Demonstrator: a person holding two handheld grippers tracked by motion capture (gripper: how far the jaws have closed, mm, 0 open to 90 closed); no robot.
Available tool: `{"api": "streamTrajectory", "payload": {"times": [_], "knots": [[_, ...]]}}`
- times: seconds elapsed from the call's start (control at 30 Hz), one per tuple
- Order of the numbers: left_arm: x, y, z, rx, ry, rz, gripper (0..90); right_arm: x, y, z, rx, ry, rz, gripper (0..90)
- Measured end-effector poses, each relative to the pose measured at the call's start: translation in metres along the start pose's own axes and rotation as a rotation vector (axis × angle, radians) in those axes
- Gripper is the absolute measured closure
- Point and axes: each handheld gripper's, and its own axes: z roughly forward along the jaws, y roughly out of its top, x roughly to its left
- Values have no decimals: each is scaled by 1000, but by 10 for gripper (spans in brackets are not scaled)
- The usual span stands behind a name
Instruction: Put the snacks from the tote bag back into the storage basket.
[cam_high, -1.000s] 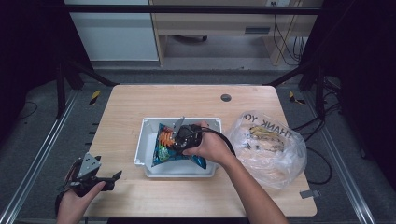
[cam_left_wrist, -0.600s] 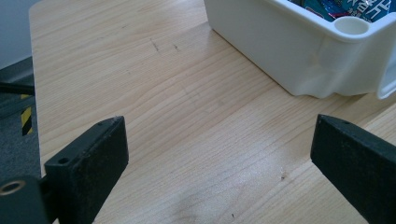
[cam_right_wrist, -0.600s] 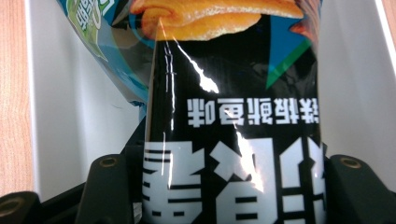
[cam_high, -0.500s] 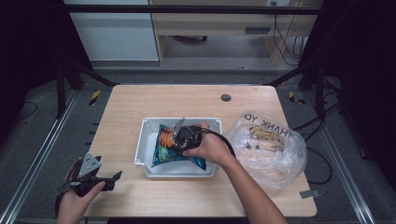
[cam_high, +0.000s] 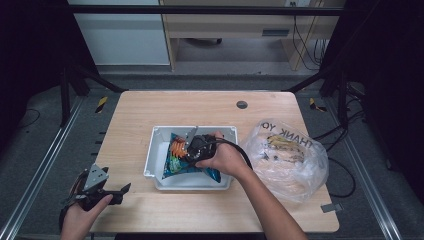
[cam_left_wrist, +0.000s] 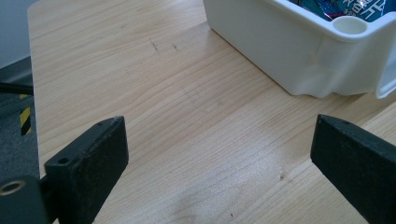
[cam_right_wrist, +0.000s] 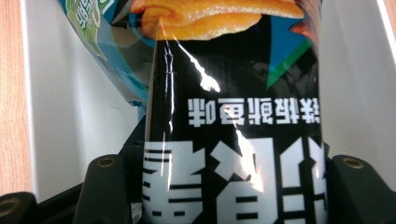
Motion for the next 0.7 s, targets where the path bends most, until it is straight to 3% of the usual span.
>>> {"api": "streamTrajectory", "payload": {"times": [0.7], "knots": [[1, 0, 0, 1, -1, 0, 37, 1, 2, 0, -29, -32, 36, 345]]}}
